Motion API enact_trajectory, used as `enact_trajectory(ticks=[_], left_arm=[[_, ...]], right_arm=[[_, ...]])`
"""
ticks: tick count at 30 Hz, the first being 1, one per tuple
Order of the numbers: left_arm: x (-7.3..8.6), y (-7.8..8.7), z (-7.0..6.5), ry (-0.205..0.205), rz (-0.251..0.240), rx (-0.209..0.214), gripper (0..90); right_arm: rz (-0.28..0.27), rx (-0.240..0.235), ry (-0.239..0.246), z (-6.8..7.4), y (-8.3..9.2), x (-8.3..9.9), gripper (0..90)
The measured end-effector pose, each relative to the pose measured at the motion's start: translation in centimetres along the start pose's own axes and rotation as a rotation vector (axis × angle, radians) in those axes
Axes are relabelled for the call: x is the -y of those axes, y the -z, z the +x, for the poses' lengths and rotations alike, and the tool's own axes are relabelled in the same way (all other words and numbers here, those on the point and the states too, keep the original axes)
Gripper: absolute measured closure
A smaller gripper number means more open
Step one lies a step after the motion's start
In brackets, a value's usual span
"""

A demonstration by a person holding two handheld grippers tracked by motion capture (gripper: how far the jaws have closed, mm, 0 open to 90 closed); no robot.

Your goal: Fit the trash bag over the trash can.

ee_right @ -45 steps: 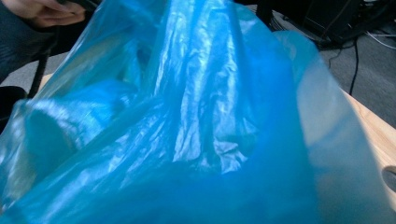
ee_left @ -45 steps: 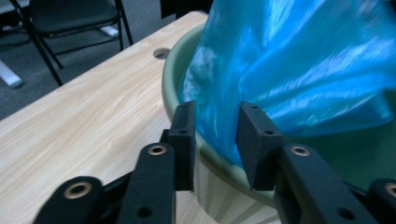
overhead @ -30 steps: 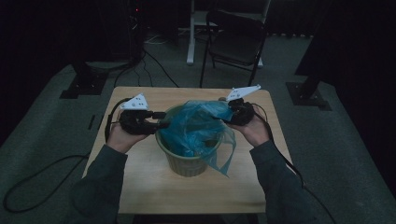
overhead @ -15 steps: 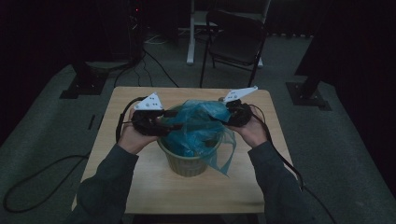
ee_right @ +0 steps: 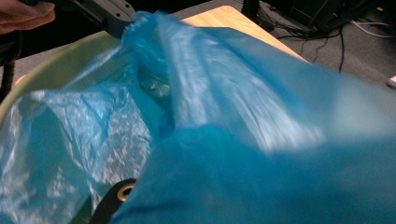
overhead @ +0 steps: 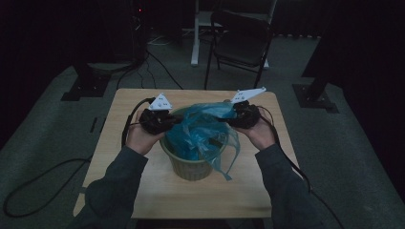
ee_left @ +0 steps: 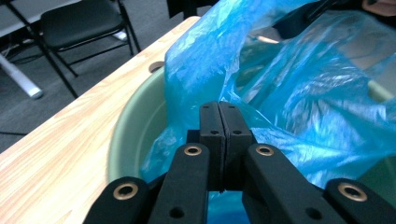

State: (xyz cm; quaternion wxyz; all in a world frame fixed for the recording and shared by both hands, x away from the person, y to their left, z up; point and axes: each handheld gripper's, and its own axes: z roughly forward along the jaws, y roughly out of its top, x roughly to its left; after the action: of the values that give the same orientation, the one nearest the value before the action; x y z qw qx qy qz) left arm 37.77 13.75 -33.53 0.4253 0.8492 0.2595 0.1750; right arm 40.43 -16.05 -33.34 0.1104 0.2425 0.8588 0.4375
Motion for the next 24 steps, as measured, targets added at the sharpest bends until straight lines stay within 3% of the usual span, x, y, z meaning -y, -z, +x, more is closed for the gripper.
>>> enact_trajectory(ticks=[11,14,18,24], left_arm=[[2.0,1.2,2.5,0.083,-0.002,-0.049,89.9],[2.5,1.4,2.9,0.107,-0.008,-0.041,89.9],[2.6,1.4,2.9,0.106,-0.012,-0.036,89.8],[2.1,1.3,2.4,0.095,-0.025,-0.021,89.8]], right_arm=[[0.036,0.071,-0.039,-1.2,-0.3,0.2,90.0],[0.048,0.088,-0.052,-1.5,-0.3,0.3,90.0],[0.005,0.056,-0.064,-1.4,-0.1,0.1,88.0],[-0.07,-0.034,-0.069,-1.4,0.5,-0.2,65.1]])
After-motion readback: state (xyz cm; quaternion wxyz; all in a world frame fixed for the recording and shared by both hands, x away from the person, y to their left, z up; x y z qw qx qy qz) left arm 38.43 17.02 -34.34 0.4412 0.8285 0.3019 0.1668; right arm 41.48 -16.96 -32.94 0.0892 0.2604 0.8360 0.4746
